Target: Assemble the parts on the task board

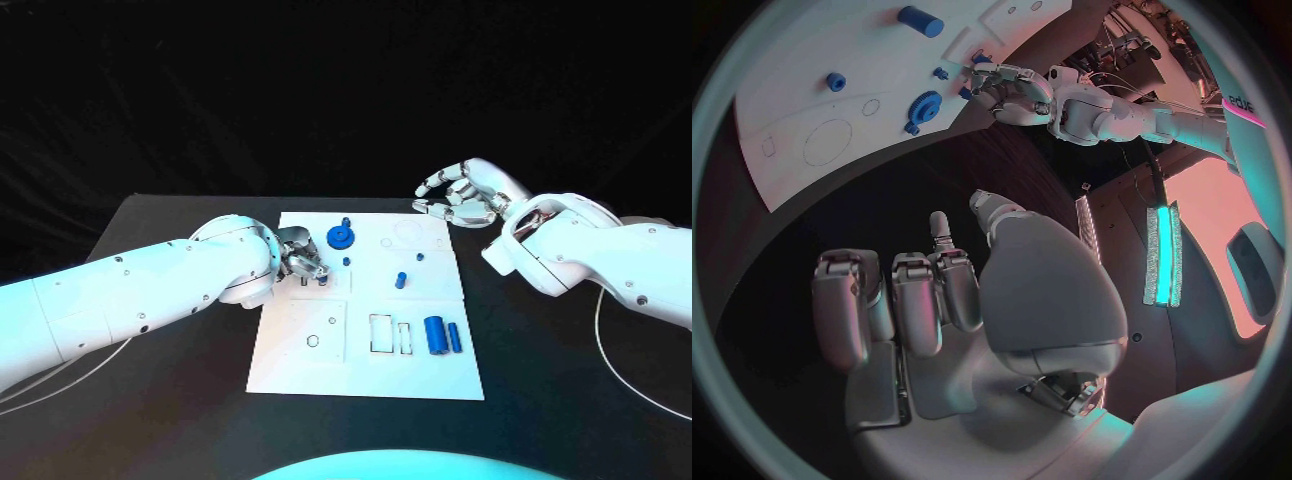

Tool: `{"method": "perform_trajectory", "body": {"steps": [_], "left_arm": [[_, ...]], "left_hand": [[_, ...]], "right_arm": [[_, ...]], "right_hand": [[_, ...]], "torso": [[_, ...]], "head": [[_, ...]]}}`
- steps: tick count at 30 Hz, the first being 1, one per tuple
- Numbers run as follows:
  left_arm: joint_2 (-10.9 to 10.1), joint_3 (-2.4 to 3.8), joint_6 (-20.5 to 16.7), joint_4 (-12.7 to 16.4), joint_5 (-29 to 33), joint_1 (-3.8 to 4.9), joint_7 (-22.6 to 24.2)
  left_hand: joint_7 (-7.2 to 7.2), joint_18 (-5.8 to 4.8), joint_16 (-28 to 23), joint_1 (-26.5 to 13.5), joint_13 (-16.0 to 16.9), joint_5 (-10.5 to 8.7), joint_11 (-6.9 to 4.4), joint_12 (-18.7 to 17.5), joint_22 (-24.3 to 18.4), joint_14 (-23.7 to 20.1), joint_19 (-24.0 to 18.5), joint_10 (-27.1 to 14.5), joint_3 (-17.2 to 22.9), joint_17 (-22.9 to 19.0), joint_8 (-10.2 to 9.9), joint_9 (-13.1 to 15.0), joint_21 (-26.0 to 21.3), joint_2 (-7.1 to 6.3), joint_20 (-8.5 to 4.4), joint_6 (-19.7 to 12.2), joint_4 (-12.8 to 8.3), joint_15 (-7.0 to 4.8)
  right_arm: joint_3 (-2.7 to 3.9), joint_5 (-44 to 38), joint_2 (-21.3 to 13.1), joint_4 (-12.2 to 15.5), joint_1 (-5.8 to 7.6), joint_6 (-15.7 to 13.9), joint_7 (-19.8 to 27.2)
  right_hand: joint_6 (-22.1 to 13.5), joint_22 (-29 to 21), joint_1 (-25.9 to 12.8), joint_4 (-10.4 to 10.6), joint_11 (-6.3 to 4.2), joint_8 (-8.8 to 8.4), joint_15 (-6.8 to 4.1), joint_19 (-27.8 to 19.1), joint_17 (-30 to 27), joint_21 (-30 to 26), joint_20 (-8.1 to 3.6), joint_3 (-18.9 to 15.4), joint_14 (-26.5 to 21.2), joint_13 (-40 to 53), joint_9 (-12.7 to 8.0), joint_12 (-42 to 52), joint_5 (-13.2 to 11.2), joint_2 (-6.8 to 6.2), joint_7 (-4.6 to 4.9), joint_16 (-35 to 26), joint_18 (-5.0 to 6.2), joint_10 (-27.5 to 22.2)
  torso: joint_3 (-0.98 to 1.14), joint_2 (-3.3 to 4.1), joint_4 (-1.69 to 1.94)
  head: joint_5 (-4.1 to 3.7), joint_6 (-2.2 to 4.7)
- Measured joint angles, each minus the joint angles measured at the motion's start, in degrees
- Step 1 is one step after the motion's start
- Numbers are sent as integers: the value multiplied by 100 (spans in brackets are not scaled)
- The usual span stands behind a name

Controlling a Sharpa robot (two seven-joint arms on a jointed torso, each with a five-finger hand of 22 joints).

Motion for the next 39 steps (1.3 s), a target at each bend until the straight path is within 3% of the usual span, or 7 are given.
{"method": "perform_trajectory", "body": {"steps": [8,39], "left_arm": [[18,0,12,-30,-43,-5,-11],[26,2,109,-67,-80,-10,-23]], "left_hand": [[7,1,0,-16,52,-31,-26,24,29,0,21,38,-71,1,-2,1,0,-16,-21,12,-71,0],[-70,1,0,9,131,-88,-55,86,61,0,19,67,-265,3,-89,-6,19,-53,-61,155,-266,-41]], "right_arm": [[0,2,0,-1,-5,0,2],[0,7,4,-15,-22,0,8]], "right_hand": [[0,-1,-46,0,0,0,0,0,0,-14,0,0,0,0,0,0,24,1,0,0,0,0],[0,-3,-66,16,0,23,0,0,-2,-14,0,16,0,-1,0,0,24,22,0,0,0,0]], "torso": [[-2,4,2],[-3,3,3]], "head": [[2,5],[-6,-81]]}}
